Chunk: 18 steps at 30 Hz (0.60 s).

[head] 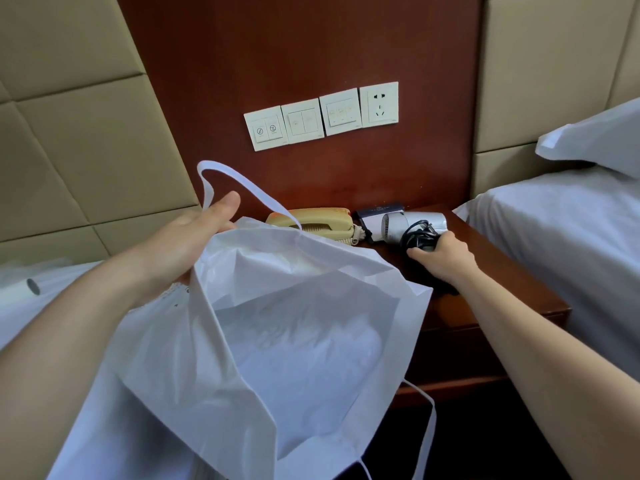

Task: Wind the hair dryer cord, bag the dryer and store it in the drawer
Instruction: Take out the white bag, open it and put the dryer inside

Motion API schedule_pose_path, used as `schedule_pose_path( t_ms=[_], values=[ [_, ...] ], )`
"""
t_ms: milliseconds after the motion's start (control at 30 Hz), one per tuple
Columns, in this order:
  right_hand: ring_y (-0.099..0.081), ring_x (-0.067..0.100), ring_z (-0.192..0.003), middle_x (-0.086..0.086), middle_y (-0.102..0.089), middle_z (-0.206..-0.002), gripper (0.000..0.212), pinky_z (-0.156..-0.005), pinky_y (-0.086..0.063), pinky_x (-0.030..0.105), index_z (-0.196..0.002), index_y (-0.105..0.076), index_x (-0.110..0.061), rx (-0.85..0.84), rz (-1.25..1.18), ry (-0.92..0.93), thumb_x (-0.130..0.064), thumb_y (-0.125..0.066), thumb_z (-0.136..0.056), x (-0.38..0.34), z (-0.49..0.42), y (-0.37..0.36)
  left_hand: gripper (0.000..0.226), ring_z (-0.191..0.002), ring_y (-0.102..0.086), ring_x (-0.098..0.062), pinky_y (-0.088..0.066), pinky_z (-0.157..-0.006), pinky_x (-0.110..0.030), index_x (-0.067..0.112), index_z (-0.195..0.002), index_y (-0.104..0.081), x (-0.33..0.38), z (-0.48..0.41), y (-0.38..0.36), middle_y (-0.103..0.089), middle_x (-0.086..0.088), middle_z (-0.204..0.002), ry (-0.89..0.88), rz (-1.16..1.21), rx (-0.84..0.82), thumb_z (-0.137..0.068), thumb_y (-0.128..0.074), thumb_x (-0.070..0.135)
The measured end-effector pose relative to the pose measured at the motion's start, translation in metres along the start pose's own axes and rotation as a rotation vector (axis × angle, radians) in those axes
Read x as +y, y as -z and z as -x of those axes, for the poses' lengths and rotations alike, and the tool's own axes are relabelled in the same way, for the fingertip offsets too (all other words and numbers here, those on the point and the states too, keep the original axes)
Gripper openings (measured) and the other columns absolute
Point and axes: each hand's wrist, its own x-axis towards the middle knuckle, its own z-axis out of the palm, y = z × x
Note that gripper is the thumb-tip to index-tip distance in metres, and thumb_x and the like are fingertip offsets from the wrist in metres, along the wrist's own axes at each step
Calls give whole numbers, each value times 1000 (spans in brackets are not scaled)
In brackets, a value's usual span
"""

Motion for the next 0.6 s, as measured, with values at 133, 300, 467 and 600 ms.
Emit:
schedule_pose_path(
  t_ms=[133, 300, 467, 600],
  values=[
    [-62, 32, -92, 16, -66, -103, 55, -75, -46, 32, -103, -58, 0, -9, -234, 3, -46, -66, -75, 9, 2, 10, 63, -61, -55, -20, -40, -56, -28, 20, -78, -74, 4, 4, -3, -61, -9, -69, 7, -5, 24, -90, -28, 62],
    [-59, 28, -57, 15, -65, -75, 48, -54, -45, 31, -95, -64, -2, -38, -602, 12, -46, -64, -76, 9, 27, 31, 64, -54, -52, -19, -39, -54, -26, 27, -50, -68, 3, 5, -10, -56, 1, -50, 30, -6, 68, -91, -32, 61],
    [-55, 18, -42, 14, -61, -63, 33, -44, -44, 25, -97, -57, -4, -190, -835, 136, -36, -56, -89, -5, 70, 64, 55, -72, -61, -24, -45, -64, -31, 23, -72, -65, 4, 6, -9, -67, 6, -58, 90, 97, 133, -87, -36, 67],
    [-53, 23, -44, 16, -56, -57, 29, -45, -44, 25, -95, -56, -3, -342, -955, 276, -32, -52, -92, -13, 103, 82, 85, -108, -61, -25, -45, -96, -41, 19, -125, -58, 11, 10, -6, -66, -5, -118, 171, 253, 72, -68, -46, 81]
  ],
)
